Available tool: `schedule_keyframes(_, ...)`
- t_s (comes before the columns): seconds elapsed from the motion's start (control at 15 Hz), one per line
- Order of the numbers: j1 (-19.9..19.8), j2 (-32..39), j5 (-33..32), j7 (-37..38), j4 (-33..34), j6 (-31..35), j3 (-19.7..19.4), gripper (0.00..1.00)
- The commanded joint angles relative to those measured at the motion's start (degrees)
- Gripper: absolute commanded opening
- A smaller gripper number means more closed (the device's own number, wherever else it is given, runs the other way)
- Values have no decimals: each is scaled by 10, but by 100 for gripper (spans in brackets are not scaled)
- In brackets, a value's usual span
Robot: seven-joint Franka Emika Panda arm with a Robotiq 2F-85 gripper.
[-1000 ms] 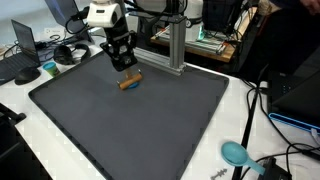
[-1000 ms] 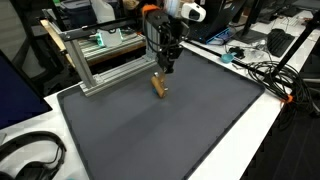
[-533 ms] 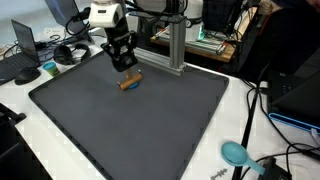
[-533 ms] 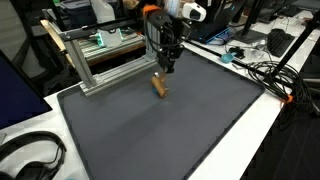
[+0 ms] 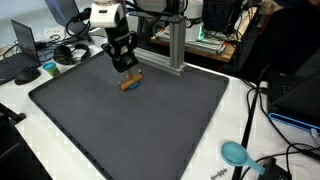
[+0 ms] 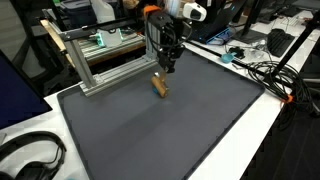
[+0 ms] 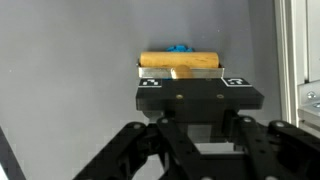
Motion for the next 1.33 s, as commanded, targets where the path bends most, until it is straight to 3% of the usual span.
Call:
schedule_keyframes(0.0,-6,39,48,-19,-36,49,21,22)
schedule_keyframes(1.27,1,47,54,-10,-29,51,34,22)
